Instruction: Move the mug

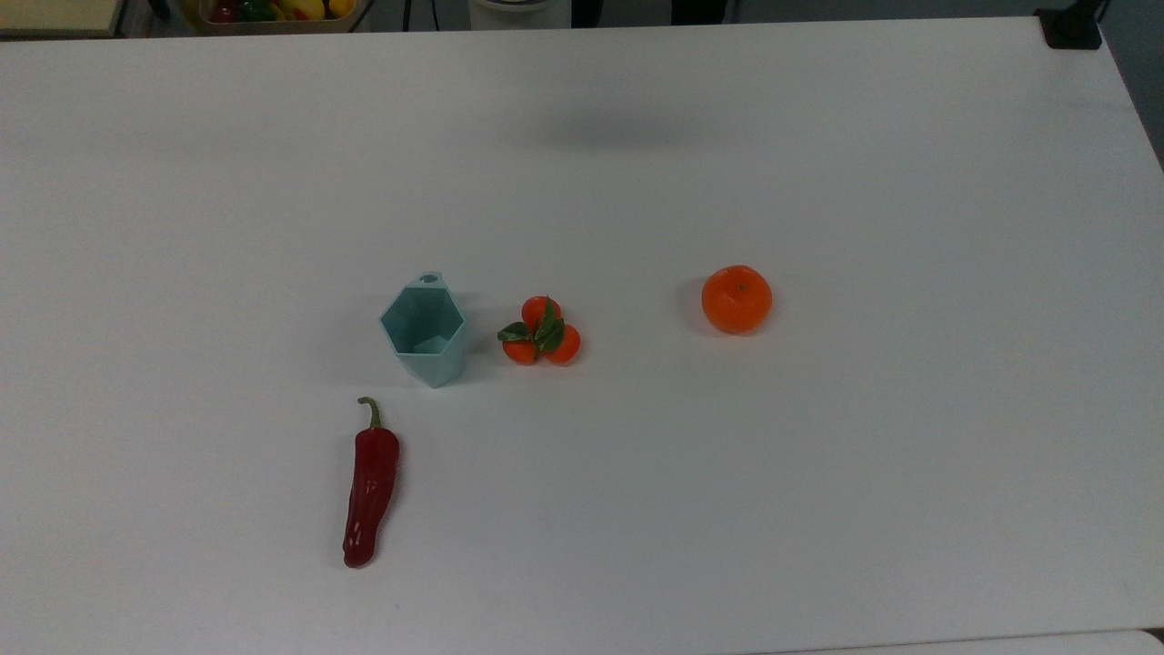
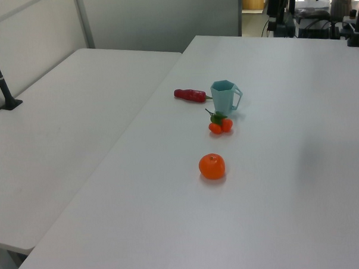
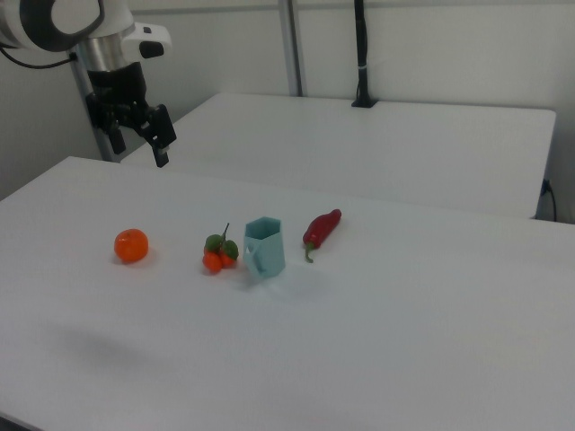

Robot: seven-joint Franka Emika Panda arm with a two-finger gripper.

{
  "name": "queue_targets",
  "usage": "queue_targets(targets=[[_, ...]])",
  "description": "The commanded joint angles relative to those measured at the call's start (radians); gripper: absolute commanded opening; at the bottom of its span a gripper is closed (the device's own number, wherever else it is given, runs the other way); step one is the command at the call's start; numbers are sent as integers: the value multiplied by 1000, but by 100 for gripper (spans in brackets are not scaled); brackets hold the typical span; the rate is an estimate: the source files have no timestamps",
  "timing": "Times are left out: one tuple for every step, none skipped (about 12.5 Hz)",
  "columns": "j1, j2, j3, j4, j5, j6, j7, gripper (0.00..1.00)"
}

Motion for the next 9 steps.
queue_targets(targets=[[21,13,-19,-8,2,56,0,92],[21,17,-19,-11,2,80,4,87],[21,29,-19,-12,2,97,4,85],[18,38,-19,-15,-1,126,4,77],[13,56,-20,-20,-2,155,4,77],[10,69,-20,-22,-4,172,4,77],[8,89,-25,-26,-5,197,4,77],[8,98,-35,-38,-5,215,2,77],[8,121,-40,-48,-5,252,4,77]])
